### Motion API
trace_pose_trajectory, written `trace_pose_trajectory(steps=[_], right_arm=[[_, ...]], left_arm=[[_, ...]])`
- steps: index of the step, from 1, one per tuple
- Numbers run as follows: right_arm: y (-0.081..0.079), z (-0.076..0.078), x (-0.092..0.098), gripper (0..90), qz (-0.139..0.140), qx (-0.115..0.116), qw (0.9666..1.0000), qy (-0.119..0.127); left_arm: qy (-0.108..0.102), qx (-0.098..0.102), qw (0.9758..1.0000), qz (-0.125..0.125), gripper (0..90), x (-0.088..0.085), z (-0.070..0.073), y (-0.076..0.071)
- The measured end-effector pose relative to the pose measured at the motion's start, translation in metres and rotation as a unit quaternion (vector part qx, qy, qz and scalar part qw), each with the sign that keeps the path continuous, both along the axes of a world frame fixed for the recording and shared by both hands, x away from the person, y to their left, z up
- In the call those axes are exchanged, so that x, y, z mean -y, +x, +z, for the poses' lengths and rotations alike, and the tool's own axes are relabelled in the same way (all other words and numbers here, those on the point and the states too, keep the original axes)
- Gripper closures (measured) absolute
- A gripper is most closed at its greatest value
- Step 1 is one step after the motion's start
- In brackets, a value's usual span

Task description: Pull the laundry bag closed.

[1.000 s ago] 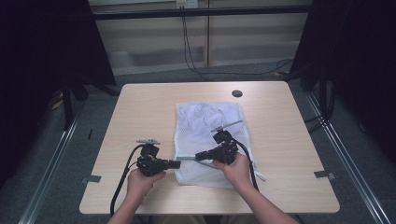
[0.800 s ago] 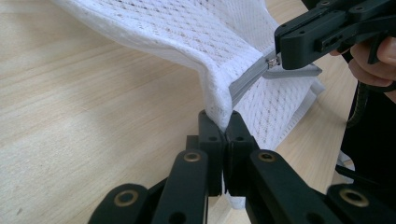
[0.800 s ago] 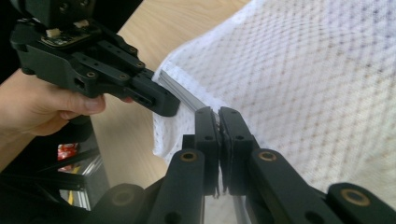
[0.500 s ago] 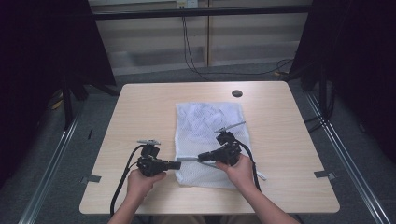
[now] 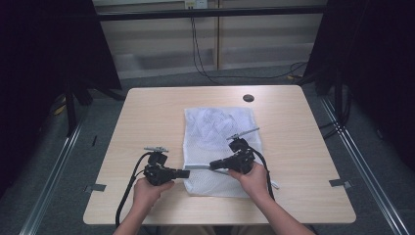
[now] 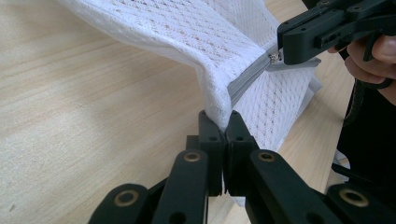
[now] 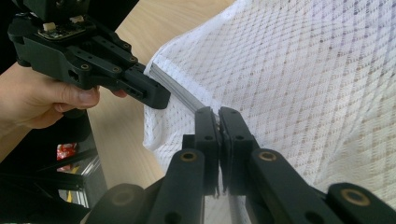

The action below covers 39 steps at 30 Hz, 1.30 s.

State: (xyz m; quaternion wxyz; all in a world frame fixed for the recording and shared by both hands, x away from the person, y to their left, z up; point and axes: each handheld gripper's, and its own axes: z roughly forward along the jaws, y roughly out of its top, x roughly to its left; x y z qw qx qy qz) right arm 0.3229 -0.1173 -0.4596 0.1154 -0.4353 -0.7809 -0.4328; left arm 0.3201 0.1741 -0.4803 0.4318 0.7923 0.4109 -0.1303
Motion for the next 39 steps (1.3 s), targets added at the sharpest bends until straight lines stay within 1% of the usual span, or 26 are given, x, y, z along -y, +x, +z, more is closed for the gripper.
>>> trace_pose_trajectory(steps=[3, 7, 11, 13, 14, 18, 23, 26, 27, 28, 30, 31, 35, 37, 39], right_arm=[[0.000, 0.000, 0.001, 86.9, 0.001, 0.001, 1.0000, 0.000], [0.000, 0.000, 0.001, 86.9, 0.002, 0.003, 1.0000, 0.002], [-0.001, 0.000, 0.002, 87.0, 0.000, 0.001, 1.0000, 0.001], [-0.001, 0.000, 0.003, 86.9, 0.000, 0.000, 1.0000, 0.003], [-0.001, 0.000, 0.004, 87.0, -0.003, 0.001, 1.0000, -0.001], [-0.001, -0.001, 0.007, 87.0, -0.003, 0.000, 1.0000, 0.005], [-0.002, 0.000, 0.008, 87.0, -0.003, 0.000, 1.0000, 0.002], [-0.002, -0.001, 0.010, 86.9, -0.003, 0.001, 1.0000, 0.006], [-0.002, 0.000, 0.010, 86.9, -0.003, 0.004, 1.0000, -0.001], [-0.003, -0.001, 0.012, 86.9, -0.003, 0.000, 1.0000, 0.005], [-0.003, -0.001, 0.012, 86.9, -0.005, 0.000, 1.0000, 0.003], [-0.003, -0.001, 0.014, 86.9, -0.006, 0.003, 1.0000, -0.001], [-0.004, -0.002, 0.020, 86.9, -0.011, 0.001, 0.9999, 0.003], [-0.004, -0.002, 0.021, 86.9, -0.010, 0.003, 0.9999, 0.003], [-0.005, -0.002, 0.021, 86.9, -0.011, 0.002, 0.9999, 0.001]], left_arm=[[-0.003, -0.002, 1.0000, 0.000, 88.7, 0.000, 0.000, 0.000], [-0.002, -0.001, 1.0000, 0.001, 88.8, 0.000, 0.001, 0.000], [-0.004, -0.003, 1.0000, -0.003, 88.8, 0.001, 0.001, -0.001], [0.000, 0.000, 1.0000, -0.004, 88.7, 0.000, 0.001, -0.001], [0.001, 0.001, 1.0000, -0.002, 88.8, -0.001, 0.001, 0.000], [-0.002, 0.000, 1.0000, -0.003, 88.8, -0.001, 0.001, -0.001], [0.000, -0.002, 1.0000, -0.003, 88.8, -0.001, 0.001, -0.001], [-0.003, -0.003, 1.0000, -0.003, 88.8, -0.001, 0.001, -0.001], [0.000, -0.002, 1.0000, -0.003, 88.8, -0.001, 0.001, -0.001], [-0.002, -0.004, 1.0000, -0.003, 88.8, -0.001, 0.001, -0.001], [0.001, -0.003, 1.0000, -0.005, 88.8, 0.000, 0.001, -0.001], [0.001, -0.003, 1.0000, -0.004, 88.7, -0.001, 0.001, -0.001], [-0.002, -0.005, 1.0000, -0.003, 88.8, -0.002, 0.002, -0.001], [-0.002, -0.005, 1.0000, -0.002, 88.8, -0.002, 0.001, -0.001], [0.000, -0.003, 1.0000, -0.002, 88.7, -0.002, 0.001, 0.000]])
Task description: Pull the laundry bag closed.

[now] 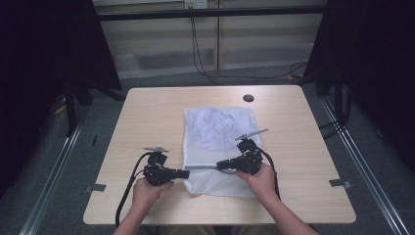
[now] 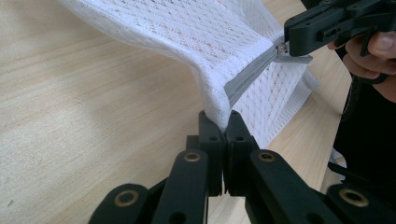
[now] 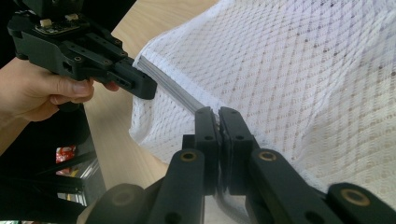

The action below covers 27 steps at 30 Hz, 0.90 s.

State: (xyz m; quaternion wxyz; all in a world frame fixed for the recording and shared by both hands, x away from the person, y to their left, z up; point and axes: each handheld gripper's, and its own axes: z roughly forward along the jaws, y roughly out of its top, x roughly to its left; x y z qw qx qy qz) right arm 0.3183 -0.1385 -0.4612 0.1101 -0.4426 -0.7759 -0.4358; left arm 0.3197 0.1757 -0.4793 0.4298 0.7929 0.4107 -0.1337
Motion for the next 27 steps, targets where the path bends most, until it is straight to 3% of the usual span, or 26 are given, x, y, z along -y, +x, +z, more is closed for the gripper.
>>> trace_pose_trajectory(steps=[27], right_arm=[[-0.0002, -0.0028, 0.0098, 86.9, 0.001, -0.005, 1.0000, 0.004]], left_arm=[[0.000, -0.003, 1.0000, 0.003, 88.7, -0.0006, -0.0001, -0.0018]])
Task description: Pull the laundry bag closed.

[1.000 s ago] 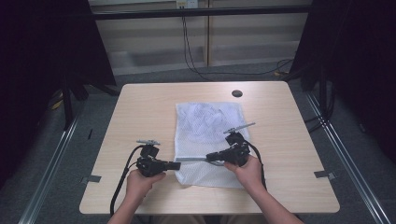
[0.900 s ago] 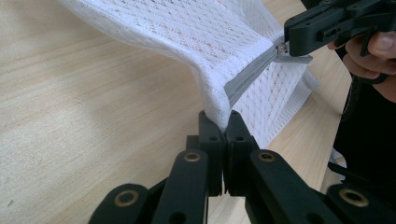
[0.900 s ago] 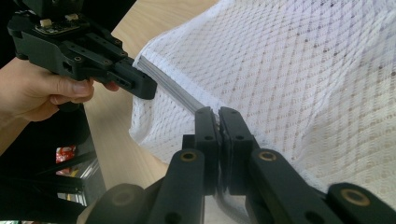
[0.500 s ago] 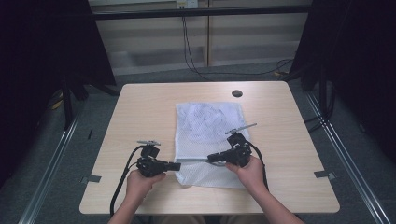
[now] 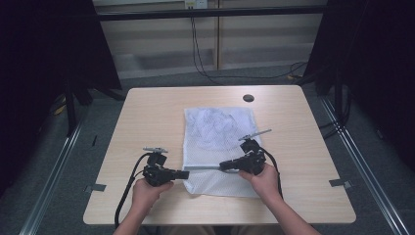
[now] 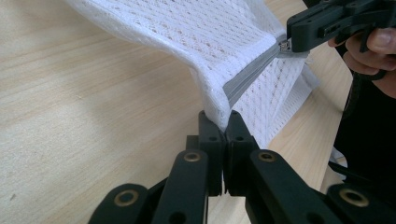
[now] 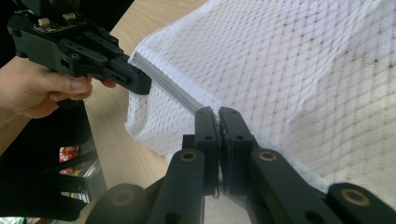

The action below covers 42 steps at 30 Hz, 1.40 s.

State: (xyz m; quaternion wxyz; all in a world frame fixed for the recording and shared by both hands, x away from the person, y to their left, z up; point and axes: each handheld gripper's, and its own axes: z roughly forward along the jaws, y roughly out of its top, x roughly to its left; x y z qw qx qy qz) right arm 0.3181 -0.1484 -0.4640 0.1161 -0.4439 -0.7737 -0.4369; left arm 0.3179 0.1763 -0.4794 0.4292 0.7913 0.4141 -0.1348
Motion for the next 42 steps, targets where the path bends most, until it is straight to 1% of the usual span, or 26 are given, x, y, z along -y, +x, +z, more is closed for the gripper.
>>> trace_pose_trajectory(steps=[1, 9, 22, 27, 29, 32, 35, 36, 37, 42], right_arm=[[0.0000, 0.0000, 0.0011, 86.9, -0.001, -0.003, 1.0000, 0.003], [-0.0001, 0.0004, 0.0026, 86.9, -0.002, -0.002, 1.0000, 0.007], [0.0006, 0.0004, 0.0032, 86.9, -0.001, -0.004, 1.0000, 0.007], [0.0004, 0.0008, 0.0035, 86.9, -0.001, -0.004, 1.0000, 0.006], [0.0004, 0.0013, 0.0039, 86.9, -0.002, -0.005, 1.0000, 0.004], [0.0009, 0.0011, 0.0077, 86.9, -0.004, -0.004, 0.9999, 0.009], [0.0004, 0.0015, 0.0076, 86.9, -0.004, -0.003, 0.9999, 0.009], [0.0004, 0.0015, 0.0076, 86.9, -0.004, -0.003, 0.9999, 0.009], [0.0004, 0.0015, 0.0076, 86.9, -0.004, -0.003, 0.9999, 0.009], [0.0005, 0.0018, 0.0099, 86.9, -0.004, -0.006, 0.9999, 0.009]], left_arm=[[0.001, 0.000, 1.0000, -0.003, 88.7, -0.0006, 0.0000, 0.0001], [-0.002, 0.000, 1.0000, -0.004, 88.7, -0.0005, 0.0004, -0.0001], [-0.001, -0.001, 1.0000, -0.005, 88.7, -0.0005, 0.0004, 0.0002], [-0.003, -0.003, 1.0000, -0.004, 88.7, 0.0000, 0.0002, 0.0001], [-0.001, -0.003, 1.0000, -0.003, 88.7, -0.0014, 0.0005, 0.0003], [-0.004, -0.003, 1.0000, -0.003, 88.7, -0.0018, 0.0008, 0.0003], [-0.001, 0.000, 1.0000, -0.002, 88.7, -0.0015, 0.0005, 0.0003], [-0.004, -0.004, 1.0000, -0.001, 88.7, -0.0018, 0.0008, 0.0003], [-0.003, -0.001, 1.0000, -0.002, 88.7, -0.0021, 0.0009, 0.0006], [-0.003, -0.002, 1.0000, -0.001, 88.7, -0.0024, 0.0011, 0.0004]])
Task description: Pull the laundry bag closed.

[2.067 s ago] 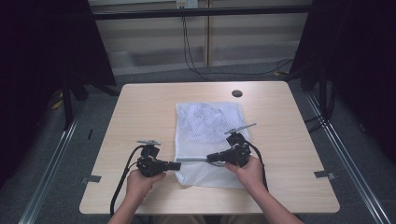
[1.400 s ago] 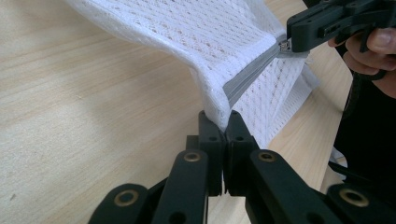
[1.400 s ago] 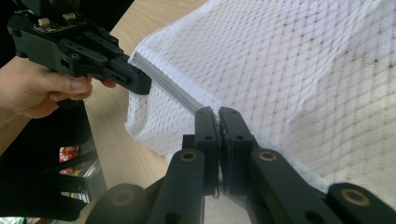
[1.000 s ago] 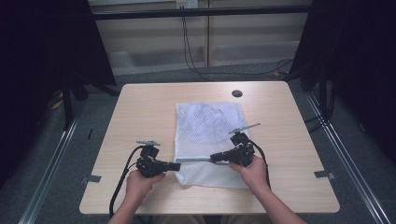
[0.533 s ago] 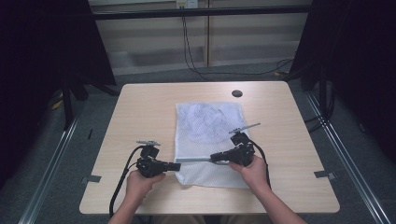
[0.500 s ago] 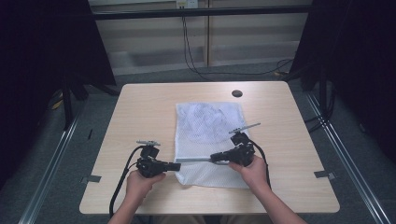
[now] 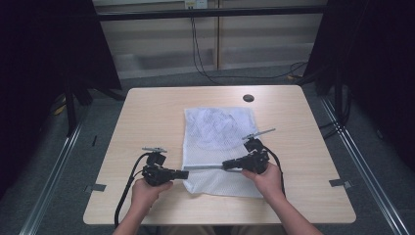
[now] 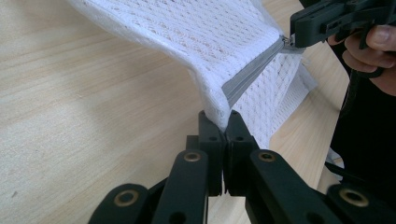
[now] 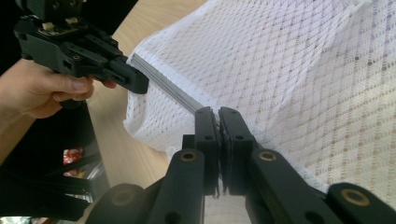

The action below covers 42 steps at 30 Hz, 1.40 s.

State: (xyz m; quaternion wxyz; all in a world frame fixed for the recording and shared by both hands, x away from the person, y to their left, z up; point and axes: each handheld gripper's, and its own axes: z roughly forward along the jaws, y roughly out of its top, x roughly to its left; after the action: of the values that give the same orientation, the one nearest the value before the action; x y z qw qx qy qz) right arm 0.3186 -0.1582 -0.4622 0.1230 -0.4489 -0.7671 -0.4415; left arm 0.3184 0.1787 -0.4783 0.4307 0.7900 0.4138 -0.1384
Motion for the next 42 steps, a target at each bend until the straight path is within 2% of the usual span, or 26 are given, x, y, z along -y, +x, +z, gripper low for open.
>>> trace_pose_trajectory(steps=[5, 12, 21, 42], right_arm=[[-0.001, 0.003, 0.003, 86.9, -0.002, 0.002, 1.0000, 0.004], [-0.005, 0.006, 0.005, 86.9, 0.006, 0.006, 0.9999, -0.006], [-0.005, 0.006, 0.020, 86.9, -0.012, 0.006, 0.9999, 0.000], [-0.005, 0.004, 0.025, 86.9, -0.014, 0.006, 0.9999, 0.001]], left_arm=[[-0.003, -0.001, 1.0000, 0.000, 88.7, 0.000, 0.000, 0.000], [-0.001, 0.000, 1.0000, -0.002, 88.7, 0.002, 0.000, -0.001], [-0.003, -0.002, 1.0000, 0.004, 88.7, 0.000, 0.001, -0.001], [-0.005, -0.002, 1.0000, 0.001, 88.7, 0.000, 0.001, -0.001]])
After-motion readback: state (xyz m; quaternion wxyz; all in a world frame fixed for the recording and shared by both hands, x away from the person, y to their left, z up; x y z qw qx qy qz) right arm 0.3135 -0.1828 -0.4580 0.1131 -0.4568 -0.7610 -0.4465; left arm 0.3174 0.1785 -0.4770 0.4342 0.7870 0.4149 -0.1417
